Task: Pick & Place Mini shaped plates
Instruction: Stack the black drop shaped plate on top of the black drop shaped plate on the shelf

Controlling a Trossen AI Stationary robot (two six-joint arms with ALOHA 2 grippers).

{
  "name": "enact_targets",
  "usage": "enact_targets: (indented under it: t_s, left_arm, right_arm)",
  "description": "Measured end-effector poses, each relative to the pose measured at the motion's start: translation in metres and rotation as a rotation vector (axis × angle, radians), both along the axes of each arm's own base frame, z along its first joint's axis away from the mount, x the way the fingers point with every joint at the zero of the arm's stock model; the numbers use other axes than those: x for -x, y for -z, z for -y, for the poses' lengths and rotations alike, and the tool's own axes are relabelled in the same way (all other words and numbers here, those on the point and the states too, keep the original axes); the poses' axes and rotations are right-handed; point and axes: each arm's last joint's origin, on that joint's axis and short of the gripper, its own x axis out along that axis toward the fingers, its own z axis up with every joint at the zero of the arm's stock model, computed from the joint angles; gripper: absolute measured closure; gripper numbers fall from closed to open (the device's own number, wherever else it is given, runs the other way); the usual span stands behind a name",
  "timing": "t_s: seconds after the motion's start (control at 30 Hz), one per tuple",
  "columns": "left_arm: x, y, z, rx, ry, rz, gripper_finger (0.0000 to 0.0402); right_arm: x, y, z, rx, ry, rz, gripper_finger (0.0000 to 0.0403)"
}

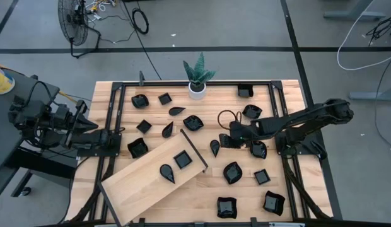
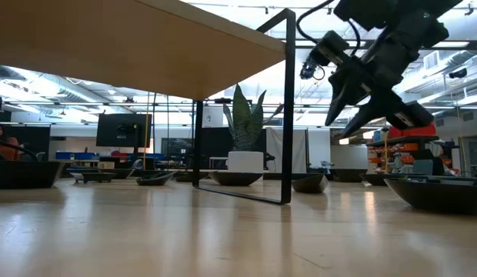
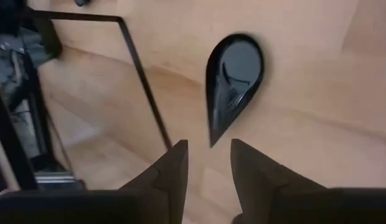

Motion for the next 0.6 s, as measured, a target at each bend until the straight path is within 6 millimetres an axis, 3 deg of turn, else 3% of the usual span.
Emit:
enact_targets:
  t_s: [0.3,0.6]
  left_arm:
    - [0.000,0.000,0.000,0.000,0.000,0.000,0.0383]
    - [0.000,0.000,0.000,0.000,0.000,0.000,0.0383]
  right_arm:
    - [-0.003,0.008,-0.018,-0.004,0.143,-0.003,0.0279]
    - [-0.016,0.028,-0.023,-0.025,0.164,-0.014,0.0279]
